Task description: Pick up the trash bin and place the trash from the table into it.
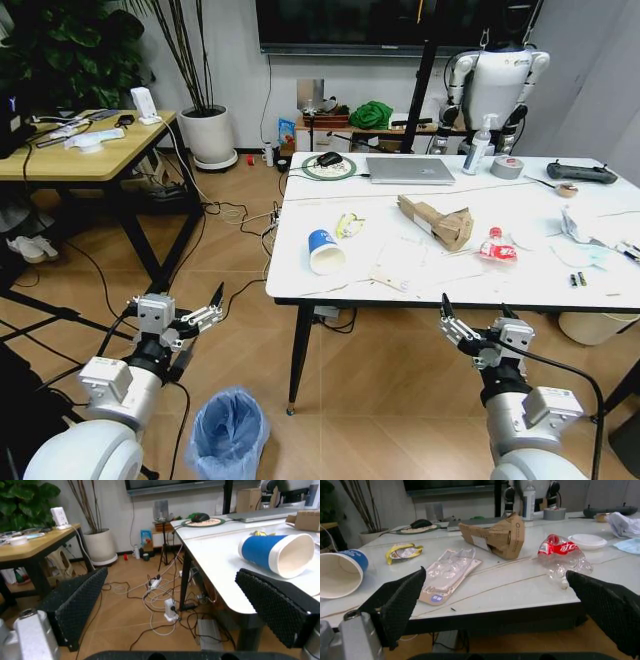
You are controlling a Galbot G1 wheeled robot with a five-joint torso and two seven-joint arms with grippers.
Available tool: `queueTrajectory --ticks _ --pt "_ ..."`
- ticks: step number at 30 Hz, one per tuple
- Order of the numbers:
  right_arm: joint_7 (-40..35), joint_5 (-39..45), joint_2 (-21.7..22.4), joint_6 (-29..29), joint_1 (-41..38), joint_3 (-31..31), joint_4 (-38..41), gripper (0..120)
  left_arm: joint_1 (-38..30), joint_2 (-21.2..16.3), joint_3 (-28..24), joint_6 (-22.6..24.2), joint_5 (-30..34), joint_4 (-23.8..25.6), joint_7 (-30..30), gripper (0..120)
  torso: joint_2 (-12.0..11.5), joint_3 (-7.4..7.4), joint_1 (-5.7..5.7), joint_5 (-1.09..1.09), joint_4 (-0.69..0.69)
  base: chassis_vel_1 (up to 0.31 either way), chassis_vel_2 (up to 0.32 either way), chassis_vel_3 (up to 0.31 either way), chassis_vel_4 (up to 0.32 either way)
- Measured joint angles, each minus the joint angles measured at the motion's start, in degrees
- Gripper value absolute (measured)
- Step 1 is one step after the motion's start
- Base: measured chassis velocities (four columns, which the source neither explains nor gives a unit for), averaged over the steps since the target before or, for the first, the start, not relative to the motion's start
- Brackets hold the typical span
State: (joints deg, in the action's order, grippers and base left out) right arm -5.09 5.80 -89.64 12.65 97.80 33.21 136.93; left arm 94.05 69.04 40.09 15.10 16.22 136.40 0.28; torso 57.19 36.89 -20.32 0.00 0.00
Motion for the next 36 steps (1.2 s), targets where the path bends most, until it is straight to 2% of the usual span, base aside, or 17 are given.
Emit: queueTrajectory --ticks 36 --pt "0.47 -1.79 -1.76 -1.4 -0.79 -0.83 -1.98 100 0.41 0.04 -0.11 -0.75 -0.66 -0.67 0.53 100 -9.92 -5.67 4.26 0.0 0.0 0.0 0.0 0.0 0.0"
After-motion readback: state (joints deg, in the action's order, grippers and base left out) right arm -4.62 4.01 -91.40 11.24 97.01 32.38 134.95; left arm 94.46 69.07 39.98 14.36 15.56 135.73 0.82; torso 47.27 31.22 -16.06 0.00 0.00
